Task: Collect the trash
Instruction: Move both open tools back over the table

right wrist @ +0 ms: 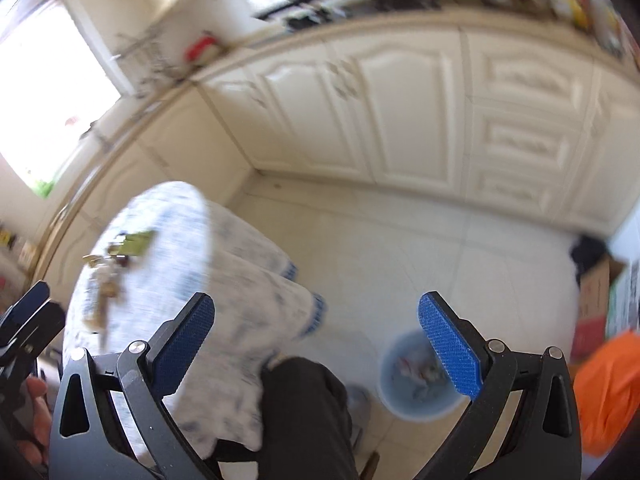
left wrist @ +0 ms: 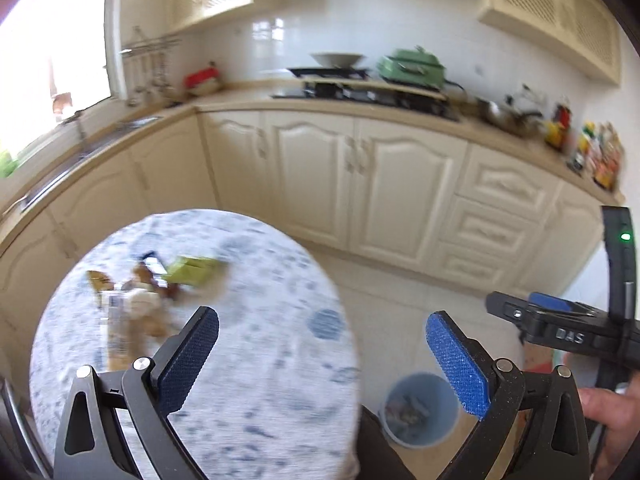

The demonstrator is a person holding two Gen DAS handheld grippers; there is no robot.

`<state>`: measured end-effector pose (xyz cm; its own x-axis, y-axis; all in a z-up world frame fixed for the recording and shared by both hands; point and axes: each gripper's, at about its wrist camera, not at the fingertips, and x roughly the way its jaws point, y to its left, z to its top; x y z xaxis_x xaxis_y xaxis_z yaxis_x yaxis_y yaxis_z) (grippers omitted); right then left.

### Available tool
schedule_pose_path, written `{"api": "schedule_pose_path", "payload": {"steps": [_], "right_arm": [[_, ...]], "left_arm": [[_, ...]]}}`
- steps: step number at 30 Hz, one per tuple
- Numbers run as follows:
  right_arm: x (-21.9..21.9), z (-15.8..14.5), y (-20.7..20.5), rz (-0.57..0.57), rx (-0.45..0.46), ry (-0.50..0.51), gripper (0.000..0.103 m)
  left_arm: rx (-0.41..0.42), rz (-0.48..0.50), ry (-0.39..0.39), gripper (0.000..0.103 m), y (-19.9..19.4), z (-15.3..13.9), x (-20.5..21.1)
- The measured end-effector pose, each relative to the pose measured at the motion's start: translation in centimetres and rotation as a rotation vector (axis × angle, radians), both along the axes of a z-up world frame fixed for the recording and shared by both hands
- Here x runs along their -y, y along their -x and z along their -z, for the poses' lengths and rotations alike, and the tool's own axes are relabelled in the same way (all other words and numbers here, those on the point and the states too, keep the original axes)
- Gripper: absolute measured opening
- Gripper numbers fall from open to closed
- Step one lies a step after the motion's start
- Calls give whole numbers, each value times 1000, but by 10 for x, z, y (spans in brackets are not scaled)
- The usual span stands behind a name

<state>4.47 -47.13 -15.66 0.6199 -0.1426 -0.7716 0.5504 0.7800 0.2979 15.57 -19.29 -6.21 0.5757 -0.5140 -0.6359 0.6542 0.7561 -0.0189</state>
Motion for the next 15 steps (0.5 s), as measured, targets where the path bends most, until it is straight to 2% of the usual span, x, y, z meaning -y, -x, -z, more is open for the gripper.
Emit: {"api": "schedule_pose_path", "payload": {"steps": [7,15], "right_arm": [[-66,-56,-56,-162,96,127,103],[-131,-94,-99,-320,176,197,103]], "left_arm": [[71,-192,63,102,10,-25,-85],[103,-333,115,102,22,-40,-137]]}}
